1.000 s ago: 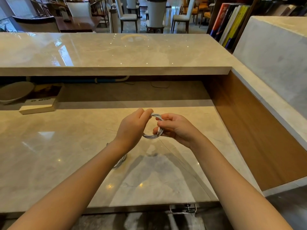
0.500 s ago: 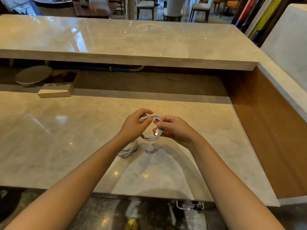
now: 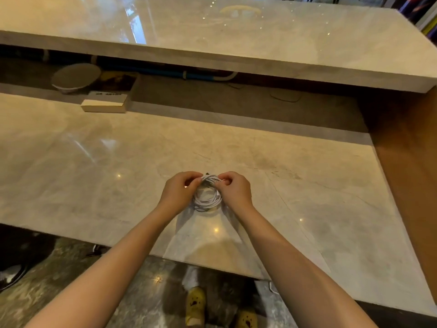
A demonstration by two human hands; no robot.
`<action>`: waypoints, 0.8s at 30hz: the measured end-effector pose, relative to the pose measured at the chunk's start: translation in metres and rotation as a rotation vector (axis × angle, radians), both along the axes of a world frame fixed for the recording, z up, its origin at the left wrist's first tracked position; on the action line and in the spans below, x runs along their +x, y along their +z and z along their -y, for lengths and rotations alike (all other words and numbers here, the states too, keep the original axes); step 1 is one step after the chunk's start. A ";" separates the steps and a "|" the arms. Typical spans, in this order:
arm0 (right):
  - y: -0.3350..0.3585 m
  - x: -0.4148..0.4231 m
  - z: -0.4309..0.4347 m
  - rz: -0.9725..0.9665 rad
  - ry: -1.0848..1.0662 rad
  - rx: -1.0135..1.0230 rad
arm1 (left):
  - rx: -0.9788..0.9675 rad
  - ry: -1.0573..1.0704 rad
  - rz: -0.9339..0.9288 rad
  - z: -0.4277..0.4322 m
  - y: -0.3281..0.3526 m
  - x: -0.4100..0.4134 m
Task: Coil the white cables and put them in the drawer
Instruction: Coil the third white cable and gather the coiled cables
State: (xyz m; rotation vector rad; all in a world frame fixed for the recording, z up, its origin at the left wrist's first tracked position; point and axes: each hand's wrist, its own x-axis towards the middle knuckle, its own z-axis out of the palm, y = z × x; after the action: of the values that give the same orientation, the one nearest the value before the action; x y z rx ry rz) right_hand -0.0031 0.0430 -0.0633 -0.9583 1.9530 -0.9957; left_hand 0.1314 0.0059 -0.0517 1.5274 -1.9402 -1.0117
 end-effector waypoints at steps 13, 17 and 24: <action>-0.032 0.020 0.006 -0.233 0.021 -0.015 | 0.086 0.252 0.093 -0.001 -0.047 0.003; -0.033 0.019 0.006 -0.197 0.016 -0.020 | 0.162 0.183 0.092 0.005 -0.052 -0.007; -0.019 0.015 0.003 0.103 -0.096 -0.100 | 0.345 0.315 -0.246 0.014 -0.046 -0.020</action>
State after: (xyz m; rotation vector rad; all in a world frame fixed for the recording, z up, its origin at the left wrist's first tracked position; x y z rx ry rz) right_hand 0.0119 0.0397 -0.0819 -0.8570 1.8930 -1.1839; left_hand 0.1118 -0.0082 -0.0976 1.7273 -1.3565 -1.3649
